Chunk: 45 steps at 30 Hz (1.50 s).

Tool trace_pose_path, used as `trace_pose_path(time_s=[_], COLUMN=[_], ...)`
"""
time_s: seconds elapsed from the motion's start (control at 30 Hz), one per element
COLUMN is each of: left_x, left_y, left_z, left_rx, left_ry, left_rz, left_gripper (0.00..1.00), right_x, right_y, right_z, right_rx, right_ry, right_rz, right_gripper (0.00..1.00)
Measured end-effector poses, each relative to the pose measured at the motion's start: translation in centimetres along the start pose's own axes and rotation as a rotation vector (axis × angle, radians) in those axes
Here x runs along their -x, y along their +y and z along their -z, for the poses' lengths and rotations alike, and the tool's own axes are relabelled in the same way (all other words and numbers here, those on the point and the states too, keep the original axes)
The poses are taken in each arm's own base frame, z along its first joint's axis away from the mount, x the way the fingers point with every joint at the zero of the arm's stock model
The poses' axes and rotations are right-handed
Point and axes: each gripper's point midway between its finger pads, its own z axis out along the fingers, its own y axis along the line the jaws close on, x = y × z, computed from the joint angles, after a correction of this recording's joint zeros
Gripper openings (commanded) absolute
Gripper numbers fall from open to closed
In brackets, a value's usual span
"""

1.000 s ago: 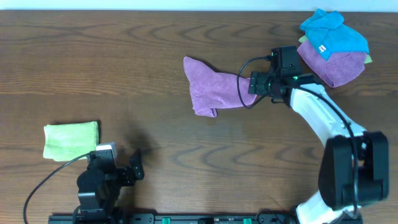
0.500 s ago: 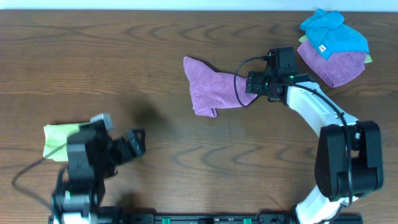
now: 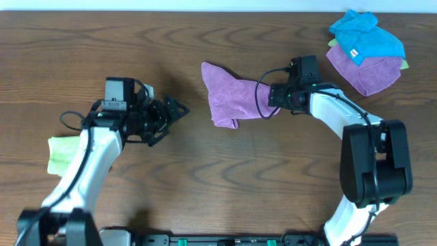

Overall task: Fold the cloth
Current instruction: 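Reach the left gripper to the pink cloth's left corner and grasp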

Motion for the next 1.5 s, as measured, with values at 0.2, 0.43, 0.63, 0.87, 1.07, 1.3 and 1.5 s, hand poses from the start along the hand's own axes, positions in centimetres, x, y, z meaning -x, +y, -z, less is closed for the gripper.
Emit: trace_pose_path(time_s=[0.2,0.43,0.63,0.87,1.07,1.3,1.5], left_x=[0.4,-2.4,-2.7,-2.7,-2.7,-2.7,-2.6], left_y=[-2.7,-4.3,-2.8,-0.2,1.3,1.9,2.1], left_z=[-2.4,-5.8,-7.3,-8.9,-9.9,-10.5,-10.8], left_rx=[-0.106,-0.094,-0.035,0.046,0.085,0.100,0.101], left_ry=[0.031,0.086,0.101,0.127,0.140,0.149,0.147], left_rz=[-0.018,-0.057,-0.021,0.033,0.059,0.076,0.074], left_gripper=[0.95,0.95,0.95,0.95,0.95,0.91,0.86], right_x=[0.5,1.0,1.5,1.5,1.4,1.3,0.6], right_y=[0.1,0.2,0.1,0.0,-0.2,-0.2,-0.1], right_z=[-0.6,-0.7,-0.7,-0.9,-1.4,-1.5,-0.9], right_rx=[0.007,0.012,0.009,0.008,-0.005,0.000,0.005], right_ry=[-0.022,-0.043,-0.063,-0.063,-0.057,-0.053,-0.021], right_rz=[0.003,0.001,0.001,0.002,-0.004,-0.008,-0.010], right_gripper=[0.63,0.56,0.48,0.38,0.16,0.01,0.01])
